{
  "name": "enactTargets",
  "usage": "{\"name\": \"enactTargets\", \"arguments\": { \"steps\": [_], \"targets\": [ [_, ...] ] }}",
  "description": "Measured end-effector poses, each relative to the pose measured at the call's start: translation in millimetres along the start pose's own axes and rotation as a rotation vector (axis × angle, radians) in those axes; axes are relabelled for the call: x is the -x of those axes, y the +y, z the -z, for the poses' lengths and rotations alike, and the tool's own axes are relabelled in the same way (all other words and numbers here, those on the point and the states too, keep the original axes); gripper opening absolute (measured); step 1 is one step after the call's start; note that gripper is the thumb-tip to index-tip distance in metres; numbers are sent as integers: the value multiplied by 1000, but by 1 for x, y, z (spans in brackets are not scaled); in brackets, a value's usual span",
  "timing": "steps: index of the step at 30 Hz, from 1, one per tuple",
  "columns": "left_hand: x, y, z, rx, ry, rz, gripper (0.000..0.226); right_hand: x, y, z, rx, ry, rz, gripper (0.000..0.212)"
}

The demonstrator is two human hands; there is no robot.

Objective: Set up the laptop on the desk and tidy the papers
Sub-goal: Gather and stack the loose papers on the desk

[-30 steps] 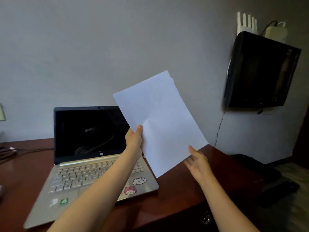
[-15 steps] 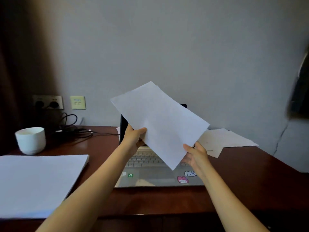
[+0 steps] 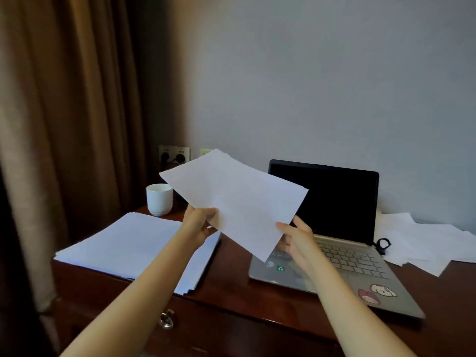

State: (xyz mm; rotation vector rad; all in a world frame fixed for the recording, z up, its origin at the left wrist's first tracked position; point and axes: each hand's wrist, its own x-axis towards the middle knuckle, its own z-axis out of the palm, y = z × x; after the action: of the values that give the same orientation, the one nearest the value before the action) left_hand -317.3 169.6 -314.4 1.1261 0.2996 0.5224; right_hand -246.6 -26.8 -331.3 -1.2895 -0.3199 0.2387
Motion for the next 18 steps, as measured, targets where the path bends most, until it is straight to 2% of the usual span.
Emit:
{"name": "enactTargets", "arguments": {
  "steps": [9, 14, 18],
  "targets": [
    [15, 22, 71, 52, 191, 33, 49, -8, 18, -73, -12, -121, -109, 33],
    [22, 24, 115, 95, 325, 111, 42, -2, 35, -107, 34, -223, -184, 26],
    [29, 25, 135, 108, 386, 137, 36, 2, 46, -126, 84, -229, -233, 27]
  ]
}}
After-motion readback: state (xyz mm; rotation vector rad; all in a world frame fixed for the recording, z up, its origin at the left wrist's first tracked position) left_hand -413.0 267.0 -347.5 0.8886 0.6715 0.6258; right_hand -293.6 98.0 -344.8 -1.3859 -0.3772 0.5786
